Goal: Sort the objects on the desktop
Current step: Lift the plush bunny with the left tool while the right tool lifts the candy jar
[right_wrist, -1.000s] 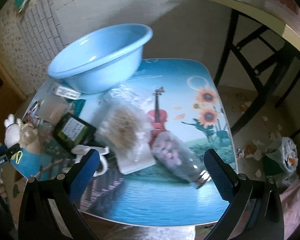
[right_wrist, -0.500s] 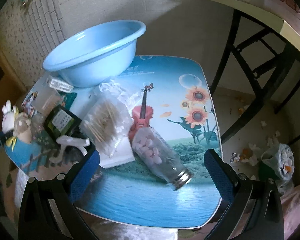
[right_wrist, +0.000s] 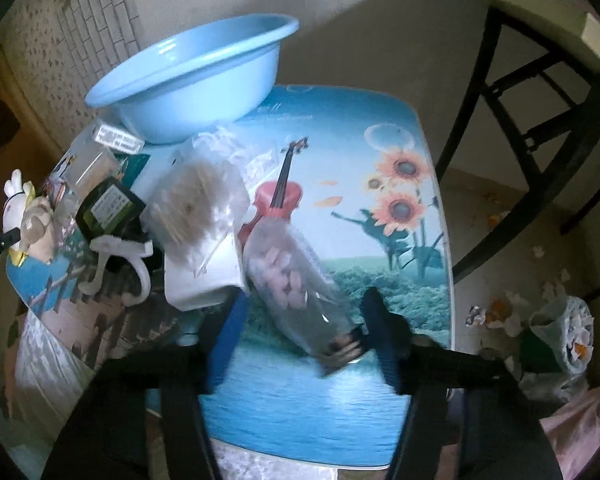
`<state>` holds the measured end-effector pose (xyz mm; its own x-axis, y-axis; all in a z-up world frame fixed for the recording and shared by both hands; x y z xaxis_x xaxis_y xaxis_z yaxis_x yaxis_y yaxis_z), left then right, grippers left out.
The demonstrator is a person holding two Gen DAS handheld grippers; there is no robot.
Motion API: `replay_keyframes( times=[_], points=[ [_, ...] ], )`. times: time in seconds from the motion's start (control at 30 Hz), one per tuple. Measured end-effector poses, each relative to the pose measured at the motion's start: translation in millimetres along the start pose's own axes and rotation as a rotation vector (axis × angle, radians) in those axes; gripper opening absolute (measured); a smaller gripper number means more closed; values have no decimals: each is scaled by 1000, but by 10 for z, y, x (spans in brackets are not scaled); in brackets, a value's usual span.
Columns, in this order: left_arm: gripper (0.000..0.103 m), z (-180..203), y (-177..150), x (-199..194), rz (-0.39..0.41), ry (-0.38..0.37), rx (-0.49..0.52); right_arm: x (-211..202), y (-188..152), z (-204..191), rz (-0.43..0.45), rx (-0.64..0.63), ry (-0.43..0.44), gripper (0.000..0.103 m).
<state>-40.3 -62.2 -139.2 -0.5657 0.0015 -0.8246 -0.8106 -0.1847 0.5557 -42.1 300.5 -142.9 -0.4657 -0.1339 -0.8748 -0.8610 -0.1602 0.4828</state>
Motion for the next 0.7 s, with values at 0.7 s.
replay_keyframes(
  times=[0.7],
  points=[
    [99, -21, -24, -67, 1, 20, 7, 20, -77, -36, -32, 52, -72, 52]
  ],
)
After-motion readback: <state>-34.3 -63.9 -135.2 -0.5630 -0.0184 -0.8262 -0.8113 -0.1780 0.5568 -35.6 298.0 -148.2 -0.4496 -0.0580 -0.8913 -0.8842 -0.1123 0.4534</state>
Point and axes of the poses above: each gripper's, at about its wrist camera, not at the fingertips, and x roughly the way its jaws point, z to its right, y to its top, the point moved 7 cm from there along x, roughly the way its jaws point, and after that the axes turned 5 degrees about -x, right-handed, at the moved point
